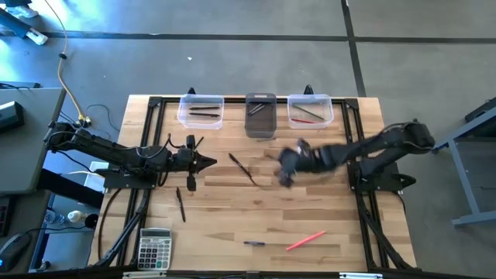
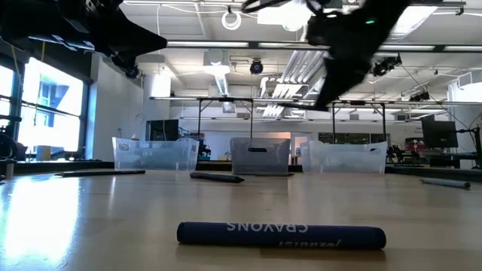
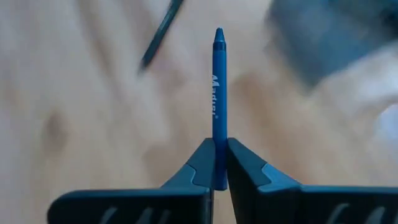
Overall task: Sort crayons/erasers/pens/pencils in bins
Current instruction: Put the blue crayon into the black bin, then put the blue pencil into the right transparent bin
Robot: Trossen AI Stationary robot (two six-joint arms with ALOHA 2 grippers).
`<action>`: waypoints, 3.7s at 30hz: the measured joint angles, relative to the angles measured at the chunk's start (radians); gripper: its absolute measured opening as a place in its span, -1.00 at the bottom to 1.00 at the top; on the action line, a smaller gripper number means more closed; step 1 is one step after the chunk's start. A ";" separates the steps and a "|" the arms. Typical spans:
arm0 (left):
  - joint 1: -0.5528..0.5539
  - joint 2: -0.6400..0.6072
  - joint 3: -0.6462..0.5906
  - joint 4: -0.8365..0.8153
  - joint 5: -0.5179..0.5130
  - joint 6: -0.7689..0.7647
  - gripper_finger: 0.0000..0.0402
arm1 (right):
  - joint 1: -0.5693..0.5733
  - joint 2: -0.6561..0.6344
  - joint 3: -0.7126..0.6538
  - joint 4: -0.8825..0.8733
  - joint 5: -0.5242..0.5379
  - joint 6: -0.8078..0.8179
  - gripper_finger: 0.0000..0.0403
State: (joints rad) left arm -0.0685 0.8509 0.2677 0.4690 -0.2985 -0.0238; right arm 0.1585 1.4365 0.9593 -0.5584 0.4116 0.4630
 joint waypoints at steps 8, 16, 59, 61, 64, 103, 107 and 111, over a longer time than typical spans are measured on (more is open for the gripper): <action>0.000 0.000 0.000 0.000 0.000 -0.011 -1.00 | -0.345 0.155 0.237 0.059 -0.072 -0.370 -0.94; 0.000 0.000 0.000 0.000 0.007 0.008 -1.00 | -0.579 0.432 0.422 0.075 -0.207 -0.524 -0.94; 0.001 0.000 0.000 -0.115 0.010 -0.044 -1.00 | -0.593 0.442 0.539 0.171 -0.419 -0.656 -0.96; 0.001 0.000 0.000 -0.138 -0.004 -0.052 -1.00 | -0.576 0.388 0.420 0.331 -0.440 -0.655 -0.92; 0.001 0.000 0.005 -0.173 -0.007 -0.058 -1.00 | -0.544 0.300 0.218 0.569 -0.443 -0.641 -0.94; 0.634 0.570 0.525 -1.310 0.209 -0.156 -0.44 | -0.142 -0.436 -0.517 1.072 -0.200 -0.655 -1.00; 0.669 0.620 0.526 -1.245 0.216 -0.147 -0.37 | -0.142 -0.436 -0.517 1.072 -0.201 -0.650 -1.00; 0.691 0.662 0.525 -1.232 0.227 -0.129 -0.38 | -0.142 -0.436 -0.517 1.072 -0.200 -0.647 -1.00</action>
State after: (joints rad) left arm 0.6229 1.5130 0.7930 -0.7634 -0.0715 -0.1532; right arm 0.0162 1.0004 0.4419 0.5137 0.2111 -0.1844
